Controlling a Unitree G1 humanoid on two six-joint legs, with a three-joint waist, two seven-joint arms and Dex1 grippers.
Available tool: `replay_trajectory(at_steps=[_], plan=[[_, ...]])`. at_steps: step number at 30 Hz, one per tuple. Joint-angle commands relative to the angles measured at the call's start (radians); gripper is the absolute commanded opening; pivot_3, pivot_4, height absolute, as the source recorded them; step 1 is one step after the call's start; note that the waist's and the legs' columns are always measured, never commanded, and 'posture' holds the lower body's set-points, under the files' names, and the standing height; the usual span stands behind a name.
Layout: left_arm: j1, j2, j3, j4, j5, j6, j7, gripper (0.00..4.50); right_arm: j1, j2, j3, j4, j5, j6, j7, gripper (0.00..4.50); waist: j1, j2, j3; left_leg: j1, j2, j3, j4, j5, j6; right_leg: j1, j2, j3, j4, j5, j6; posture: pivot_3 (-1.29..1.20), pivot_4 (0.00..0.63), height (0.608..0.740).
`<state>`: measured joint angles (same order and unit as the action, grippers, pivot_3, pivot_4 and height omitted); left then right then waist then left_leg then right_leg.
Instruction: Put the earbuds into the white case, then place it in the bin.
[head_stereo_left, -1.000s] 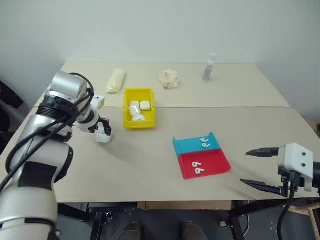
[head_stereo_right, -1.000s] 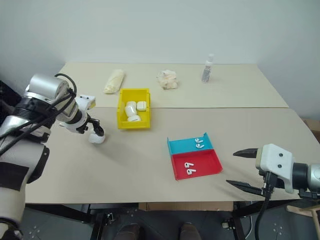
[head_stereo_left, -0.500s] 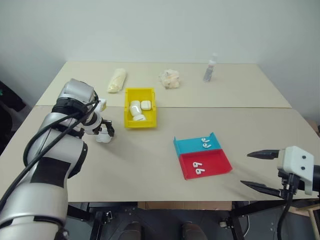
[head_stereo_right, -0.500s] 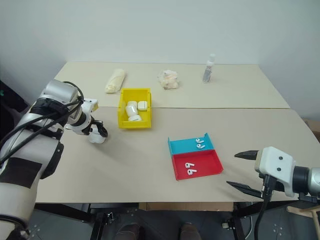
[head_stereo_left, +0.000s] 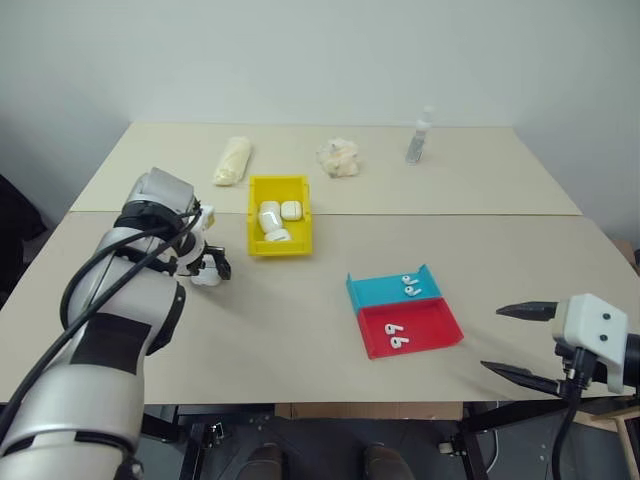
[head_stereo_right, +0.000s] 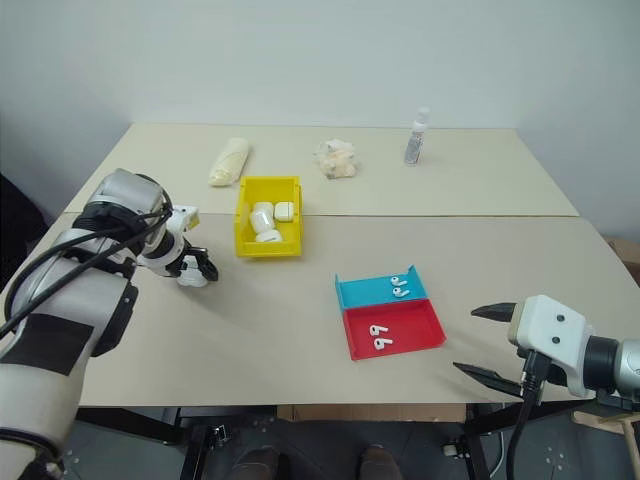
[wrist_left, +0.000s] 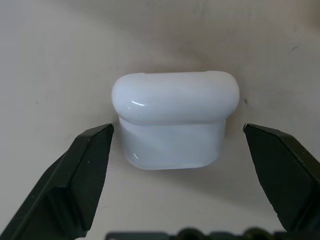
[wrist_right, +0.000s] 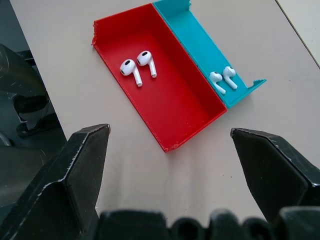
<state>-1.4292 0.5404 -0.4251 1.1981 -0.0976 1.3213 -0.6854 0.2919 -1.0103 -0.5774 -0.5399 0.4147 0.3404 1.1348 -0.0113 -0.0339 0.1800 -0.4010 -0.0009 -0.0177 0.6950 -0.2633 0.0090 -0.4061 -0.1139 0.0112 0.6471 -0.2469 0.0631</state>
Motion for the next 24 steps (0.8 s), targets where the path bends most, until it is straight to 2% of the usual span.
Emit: replay_trajectory(at_steps=[1, 7, 10, 13, 14, 24], plan=[[-0.019, -0.001, 0.029, 0.017, 0.048, -0.019, -0.003, 4.50, -0.005, -0.004, -0.024, -0.022, 0.002, 0.013, -0.011, 4.46, 0.000, 0.000, 0.000, 0.000, 0.000, 0.000, 0.000, 0.000, 0.000, 0.000, 0.000, 0.000, 0.000, 0.000, 0.000, 0.00, 0.150, 0.740], [-0.015, -0.011, 0.037, 0.028, 0.077, -0.020, -0.011, 4.50, -0.005, -0.005, -0.026, -0.025, 0.001, 0.016, -0.010, 4.46, 0.000, 0.000, 0.000, 0.000, 0.000, 0.000, 0.000, 0.000, 0.000, 0.000, 0.000, 0.000, 0.000, 0.000, 0.000, 0.00, 0.150, 0.740], [-0.010, -0.009, 0.038, 0.033, 0.084, -0.016, -0.028, 3.90, -0.012, -0.008, -0.022, -0.028, 0.005, 0.027, -0.013, 4.50, 0.000, 0.000, 0.000, 0.000, 0.000, 0.000, 0.000, 0.000, 0.000, 0.000, 0.000, 0.000, 0.000, 0.000, 0.000, 0.00, 0.150, 0.740], [-0.006, -0.013, 0.038, 0.032, 0.101, -0.016, -0.034, 2.89, -0.017, -0.010, -0.017, -0.028, 0.002, 0.031, -0.017, 4.50, 0.000, 0.000, 0.000, 0.000, 0.000, 0.000, 0.000, 0.000, 0.000, 0.000, 0.000, 0.000, 0.000, 0.000, 0.000, 0.00, 0.150, 0.740], [-0.005, -0.013, 0.044, 0.032, 0.103, -0.016, -0.029, 2.76, -0.019, -0.010, -0.016, -0.028, 0.002, 0.032, -0.018, 4.50, 0.000, 0.000, 0.000, 0.000, 0.000, 0.000, 0.000, 0.000, 0.000, 0.000, 0.000, 0.000, 0.000, 0.000, 0.000, 0.00, 0.150, 0.740], [-0.049, 0.033, 0.120, -0.055, 0.114, -0.056, 0.030, 2.76, -0.056, -0.054, -0.032, -0.025, 0.021, 0.053, 0.014, 4.50, -0.001, 0.000, 0.000, -0.001, 0.000, -0.001, 0.000, 0.000, 0.000, 0.000, 0.000, -0.001, 0.000, 0.000, 0.000, 0.00, 0.150, 0.740]])
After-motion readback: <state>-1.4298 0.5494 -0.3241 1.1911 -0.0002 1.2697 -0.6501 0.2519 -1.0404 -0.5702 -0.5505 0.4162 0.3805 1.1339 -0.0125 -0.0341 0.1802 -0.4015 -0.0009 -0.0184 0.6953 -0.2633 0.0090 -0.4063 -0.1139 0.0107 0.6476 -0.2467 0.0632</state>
